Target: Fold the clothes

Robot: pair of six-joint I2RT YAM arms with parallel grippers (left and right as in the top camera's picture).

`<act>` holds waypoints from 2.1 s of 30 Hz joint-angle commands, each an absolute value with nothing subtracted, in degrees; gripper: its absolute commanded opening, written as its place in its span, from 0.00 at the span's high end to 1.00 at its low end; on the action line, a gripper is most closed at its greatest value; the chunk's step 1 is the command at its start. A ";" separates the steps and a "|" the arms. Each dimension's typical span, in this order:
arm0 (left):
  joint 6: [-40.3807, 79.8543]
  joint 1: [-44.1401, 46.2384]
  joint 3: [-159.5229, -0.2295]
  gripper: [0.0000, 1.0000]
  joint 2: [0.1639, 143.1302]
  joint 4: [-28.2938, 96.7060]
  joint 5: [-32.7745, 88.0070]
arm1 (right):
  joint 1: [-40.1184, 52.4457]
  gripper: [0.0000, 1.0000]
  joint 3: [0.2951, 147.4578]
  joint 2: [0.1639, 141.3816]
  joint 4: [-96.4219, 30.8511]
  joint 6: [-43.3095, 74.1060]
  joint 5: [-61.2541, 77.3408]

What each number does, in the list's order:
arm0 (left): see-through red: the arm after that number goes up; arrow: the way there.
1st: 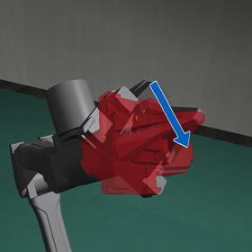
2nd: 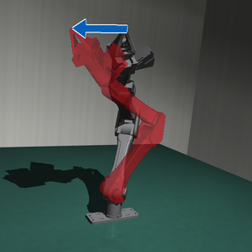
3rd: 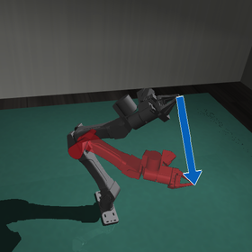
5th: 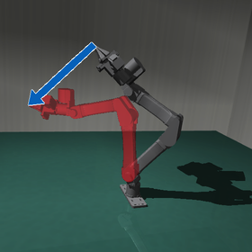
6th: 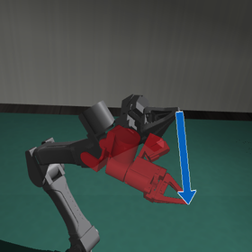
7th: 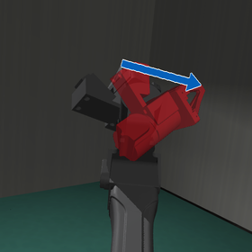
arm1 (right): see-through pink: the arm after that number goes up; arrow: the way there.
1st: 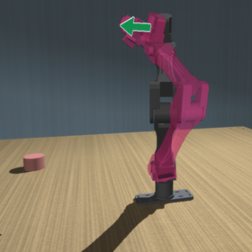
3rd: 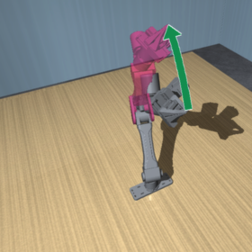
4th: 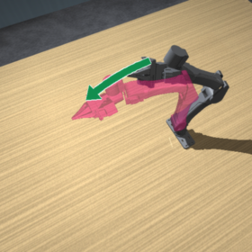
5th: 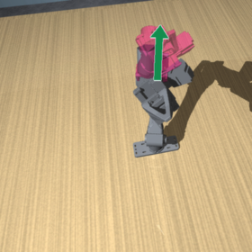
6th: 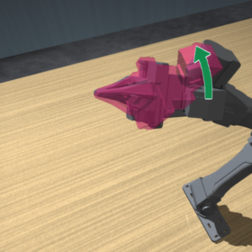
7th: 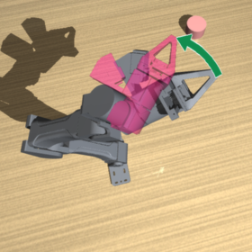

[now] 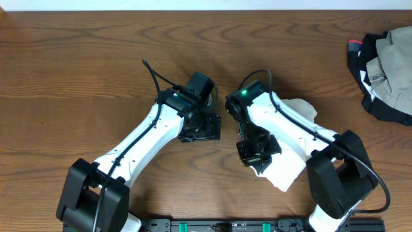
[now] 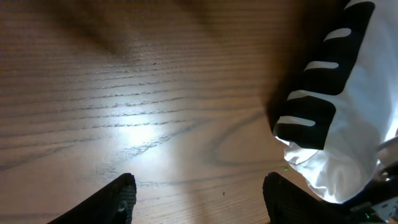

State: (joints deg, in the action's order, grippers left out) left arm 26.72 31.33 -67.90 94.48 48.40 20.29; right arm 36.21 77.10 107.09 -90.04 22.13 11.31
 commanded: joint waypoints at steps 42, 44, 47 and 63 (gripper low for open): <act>24.21 29.43 -67.72 0.32 93.97 49.19 18.06 | 16.58 0.77 59.86 100.88 -53.21 26.46 14.02; 24.21 29.43 -67.72 0.32 93.97 49.17 18.06 | 16.64 0.79 59.70 100.90 -49.78 25.30 17.63; 24.21 29.41 -67.72 0.32 93.97 49.17 18.06 | 17.54 0.81 59.70 100.90 -44.64 24.73 22.11; 17.98 28.86 -67.72 0.32 93.95 49.01 25.32 | 22.76 0.67 60.23 100.95 -27.99 24.71 28.56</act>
State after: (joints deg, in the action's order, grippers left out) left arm 21.21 28.40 -67.90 94.48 48.97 21.91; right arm 22.74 59.70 101.47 -28.86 25.54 27.16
